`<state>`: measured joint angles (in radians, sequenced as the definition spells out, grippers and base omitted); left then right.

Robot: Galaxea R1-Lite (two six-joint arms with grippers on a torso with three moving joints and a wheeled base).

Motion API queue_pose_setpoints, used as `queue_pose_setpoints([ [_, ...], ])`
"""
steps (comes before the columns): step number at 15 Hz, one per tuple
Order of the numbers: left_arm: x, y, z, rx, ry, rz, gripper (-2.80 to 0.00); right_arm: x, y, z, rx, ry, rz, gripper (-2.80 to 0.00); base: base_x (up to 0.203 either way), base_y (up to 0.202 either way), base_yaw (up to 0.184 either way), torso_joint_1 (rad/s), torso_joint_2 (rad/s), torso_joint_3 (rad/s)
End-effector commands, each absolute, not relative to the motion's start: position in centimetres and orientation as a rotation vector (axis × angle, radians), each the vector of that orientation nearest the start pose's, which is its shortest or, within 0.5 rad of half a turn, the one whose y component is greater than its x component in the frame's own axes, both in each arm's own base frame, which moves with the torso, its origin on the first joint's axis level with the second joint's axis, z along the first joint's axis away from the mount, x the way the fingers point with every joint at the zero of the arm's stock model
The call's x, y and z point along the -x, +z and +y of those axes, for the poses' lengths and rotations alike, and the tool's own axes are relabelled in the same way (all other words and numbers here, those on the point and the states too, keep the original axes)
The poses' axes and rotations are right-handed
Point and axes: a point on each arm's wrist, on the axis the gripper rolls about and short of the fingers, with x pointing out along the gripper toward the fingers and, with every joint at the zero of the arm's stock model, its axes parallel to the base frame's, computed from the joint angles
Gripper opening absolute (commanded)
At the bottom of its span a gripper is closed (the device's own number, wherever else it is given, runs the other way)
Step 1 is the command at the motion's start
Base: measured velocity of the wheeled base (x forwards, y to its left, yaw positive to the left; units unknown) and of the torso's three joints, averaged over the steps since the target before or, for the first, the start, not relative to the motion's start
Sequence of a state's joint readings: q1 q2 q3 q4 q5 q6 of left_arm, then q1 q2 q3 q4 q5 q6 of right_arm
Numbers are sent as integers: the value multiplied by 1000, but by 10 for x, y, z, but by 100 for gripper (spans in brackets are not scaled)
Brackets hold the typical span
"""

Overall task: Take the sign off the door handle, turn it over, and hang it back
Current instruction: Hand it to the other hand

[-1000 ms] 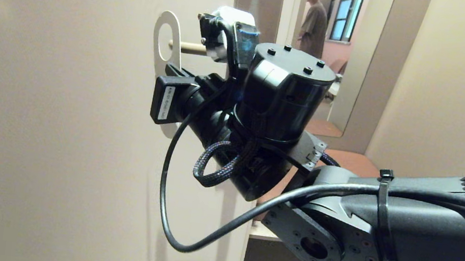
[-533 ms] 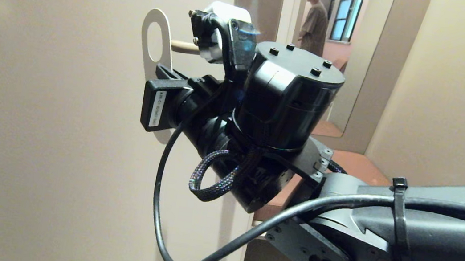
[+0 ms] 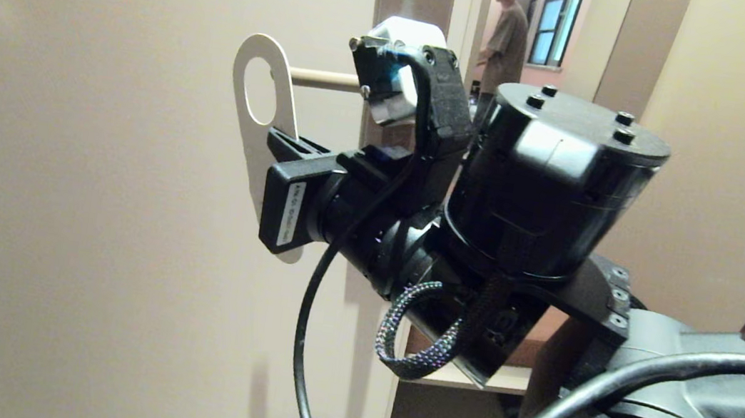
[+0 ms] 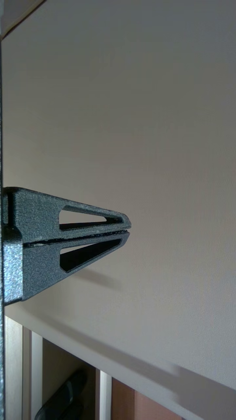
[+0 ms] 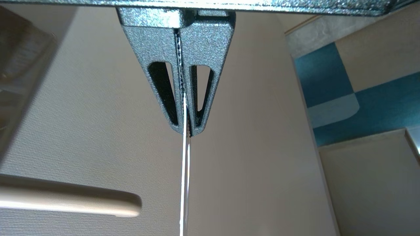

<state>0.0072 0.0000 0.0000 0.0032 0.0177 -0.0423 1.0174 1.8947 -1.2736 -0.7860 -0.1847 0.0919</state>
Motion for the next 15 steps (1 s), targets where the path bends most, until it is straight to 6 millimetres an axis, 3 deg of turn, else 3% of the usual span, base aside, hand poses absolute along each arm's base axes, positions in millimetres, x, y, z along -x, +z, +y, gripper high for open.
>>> queue_pose_setpoints([
  [1, 23, 75, 0, 43, 26, 3, -280, -195, 270, 308, -193, 837, -117, -280, 0, 0, 0, 0, 0, 0],
  [9, 23, 75, 0, 43, 26, 3, -280, -154, 278, 242, -127, 844, -130, -280, 0, 0, 0, 0, 0, 0],
  [15, 23, 75, 0, 43, 26, 3, -280, -117, 272, 182, -23, 838, -180, -280, 0, 0, 0, 0, 0, 0],
])
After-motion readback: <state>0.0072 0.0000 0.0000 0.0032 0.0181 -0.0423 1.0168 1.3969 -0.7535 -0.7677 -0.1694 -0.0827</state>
